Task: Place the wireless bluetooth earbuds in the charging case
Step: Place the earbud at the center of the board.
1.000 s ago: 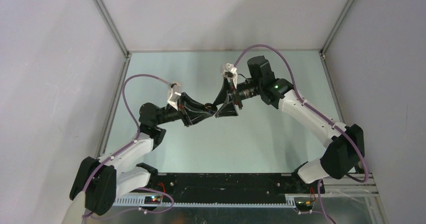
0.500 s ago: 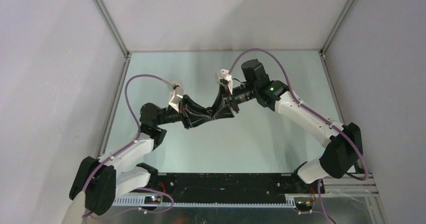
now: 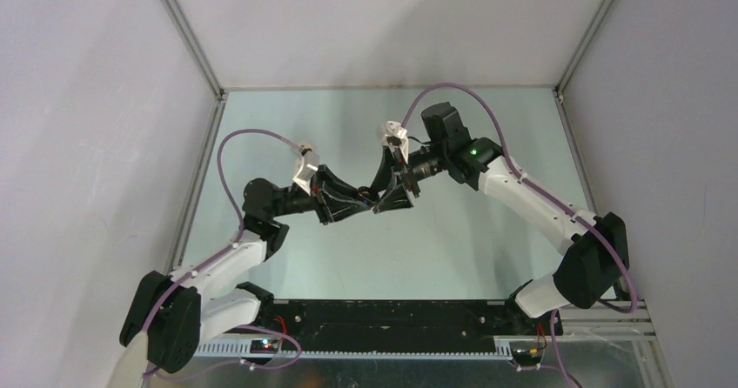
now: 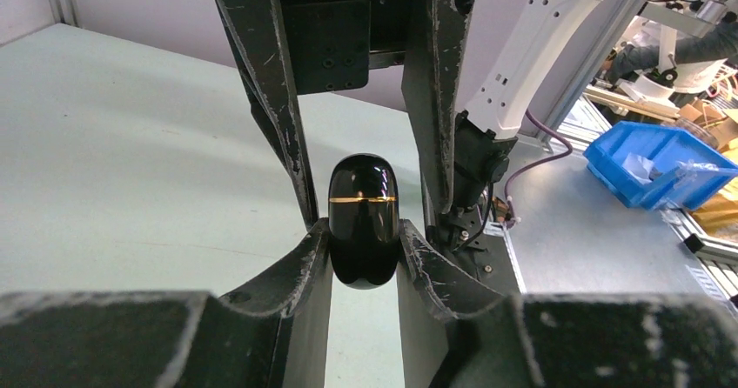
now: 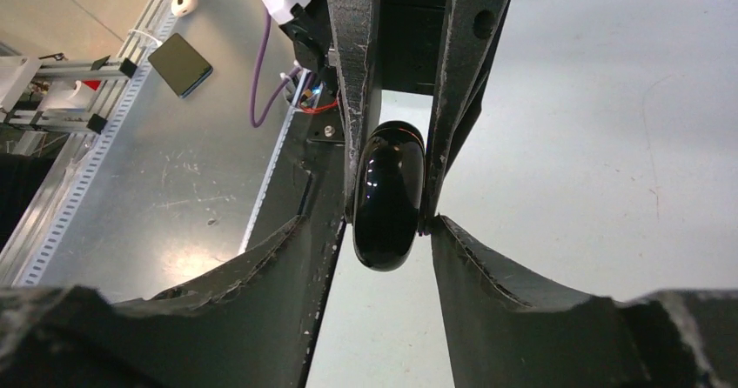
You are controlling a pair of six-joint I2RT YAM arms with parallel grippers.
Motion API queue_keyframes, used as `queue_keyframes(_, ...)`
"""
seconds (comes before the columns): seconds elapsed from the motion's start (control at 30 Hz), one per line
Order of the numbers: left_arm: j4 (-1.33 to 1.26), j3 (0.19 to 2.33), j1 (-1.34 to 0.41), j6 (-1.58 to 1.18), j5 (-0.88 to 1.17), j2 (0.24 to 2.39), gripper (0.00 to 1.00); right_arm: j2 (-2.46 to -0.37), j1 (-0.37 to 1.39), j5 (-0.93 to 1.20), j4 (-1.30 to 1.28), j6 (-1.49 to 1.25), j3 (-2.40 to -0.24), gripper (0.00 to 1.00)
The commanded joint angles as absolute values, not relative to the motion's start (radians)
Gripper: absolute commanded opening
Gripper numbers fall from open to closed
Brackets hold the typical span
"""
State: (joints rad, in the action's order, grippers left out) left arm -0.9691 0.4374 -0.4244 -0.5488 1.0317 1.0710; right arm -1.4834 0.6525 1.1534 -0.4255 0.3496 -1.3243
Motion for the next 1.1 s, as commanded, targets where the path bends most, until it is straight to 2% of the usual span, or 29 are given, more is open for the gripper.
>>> queue_keyframes(0.0,-0.987,0.462,-0.423,-0.532,1.034,1.056,0.01,-1.489,0.661,1.183,-0.492,0.386,-1.364,0.56)
queue_keyframes(0.17,-0.986,0.465,-0.423,-0.532,1.033,1.057,0.01,-1.496,0.677,1.131,-0.495,0.386,-1.369,0.49)
queue_keyframes(0.23,-0.986,0.464,-0.424,-0.531,1.034,1.059,0.01,-1.498,0.681,1.113,-0.491,0.38,-1.371,0.4)
queue_keyframes(0.33,-0.986,0.463,-0.424,-0.53,1.035,1.059,0.01,-1.497,0.681,1.106,-0.482,0.37,-1.376,0.33)
queue_keyframes(0.4,-0.986,0.463,-0.424,-0.53,1.035,1.06,0.05,-1.495,0.681,1.105,-0.482,0.367,-1.379,0.3)
queue_keyframes(0.47,-0.985,0.463,-0.423,-0.529,1.035,1.059,0.12,-1.496,0.681,1.104,-0.494,0.372,-1.387,0.27)
queue_keyframes(0.63,-0.962,0.468,-0.424,-0.52,1.029,1.057,0.39,-1.491,0.673,1.104,-0.531,0.39,-1.41,0.24)
queue_keyframes(0.67,-0.954,0.47,-0.423,-0.517,1.027,1.057,0.48,-1.487,0.67,1.104,-0.533,0.389,-1.411,0.24)
queue_keyframes(0.7,-0.949,0.47,-0.423,-0.512,1.026,1.057,0.54,-1.483,0.668,1.103,-0.537,0.39,-1.411,0.24)
queue_keyframes(0.73,-0.938,0.473,-0.423,-0.507,1.019,1.055,0.67,-1.477,0.666,1.097,-0.538,0.393,-1.411,0.23)
queue_keyframes(0.77,-0.932,0.474,-0.423,-0.504,1.015,1.054,0.74,-1.474,0.664,1.095,-0.545,0.395,-1.411,0.23)
queue_keyframes(0.8,-0.922,0.475,-0.424,-0.498,1.005,1.055,0.91,-1.467,0.661,1.088,-0.548,0.397,-1.411,0.23)
queue_keyframes(0.87,-0.916,0.476,-0.419,-0.493,0.986,1.054,0.98,-1.458,0.653,1.079,-0.567,0.405,-1.412,0.24)
queue_keyframes(1.07,-0.905,0.476,-0.399,-0.477,0.925,1.051,0.99,-1.446,0.624,1.053,-0.604,0.418,-1.41,0.22)
